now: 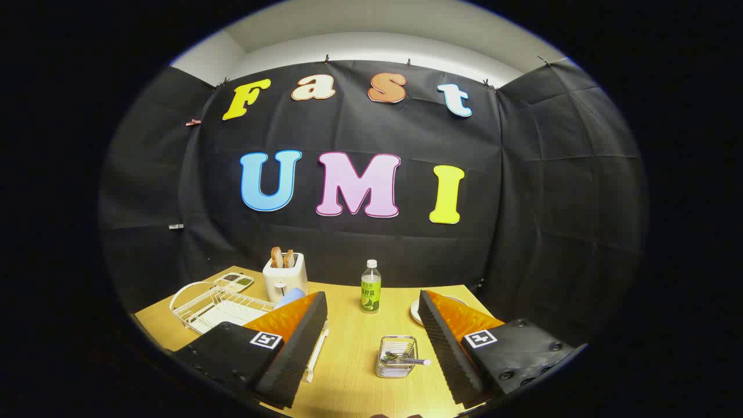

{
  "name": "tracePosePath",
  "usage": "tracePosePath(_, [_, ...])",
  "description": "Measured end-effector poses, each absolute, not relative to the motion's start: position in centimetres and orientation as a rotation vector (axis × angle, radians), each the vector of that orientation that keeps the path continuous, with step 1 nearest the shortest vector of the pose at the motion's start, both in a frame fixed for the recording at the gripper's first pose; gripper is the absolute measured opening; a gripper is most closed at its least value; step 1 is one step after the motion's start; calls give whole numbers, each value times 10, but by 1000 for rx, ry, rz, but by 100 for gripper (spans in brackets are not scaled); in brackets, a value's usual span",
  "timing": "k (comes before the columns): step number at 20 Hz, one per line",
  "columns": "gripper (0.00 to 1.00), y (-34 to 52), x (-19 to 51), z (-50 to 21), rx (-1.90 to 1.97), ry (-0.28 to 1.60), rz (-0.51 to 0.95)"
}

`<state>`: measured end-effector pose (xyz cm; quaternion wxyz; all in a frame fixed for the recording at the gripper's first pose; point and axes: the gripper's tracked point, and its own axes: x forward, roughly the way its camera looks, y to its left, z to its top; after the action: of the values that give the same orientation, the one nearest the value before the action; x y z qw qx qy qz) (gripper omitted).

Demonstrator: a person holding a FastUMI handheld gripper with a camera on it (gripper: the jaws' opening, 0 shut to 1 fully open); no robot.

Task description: Take the plate from the dish rack, then take the spoon from the basket and place it into the plate.

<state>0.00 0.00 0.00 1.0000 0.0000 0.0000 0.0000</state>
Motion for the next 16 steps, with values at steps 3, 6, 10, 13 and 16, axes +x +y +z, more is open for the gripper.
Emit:
tracePosePath(3, [98,3,-3,-2,4,8,10])
tracePosePath(6, [97,8,-3,-1,-2,4,26])
tracePosePath(10, [98,14,-4,-1,-16,4,38])
tracePosePath(13, [97,18,-5,-5,-11,14,44])
tracePosePath(16, [97,20,-5,-5,-18,17,52])
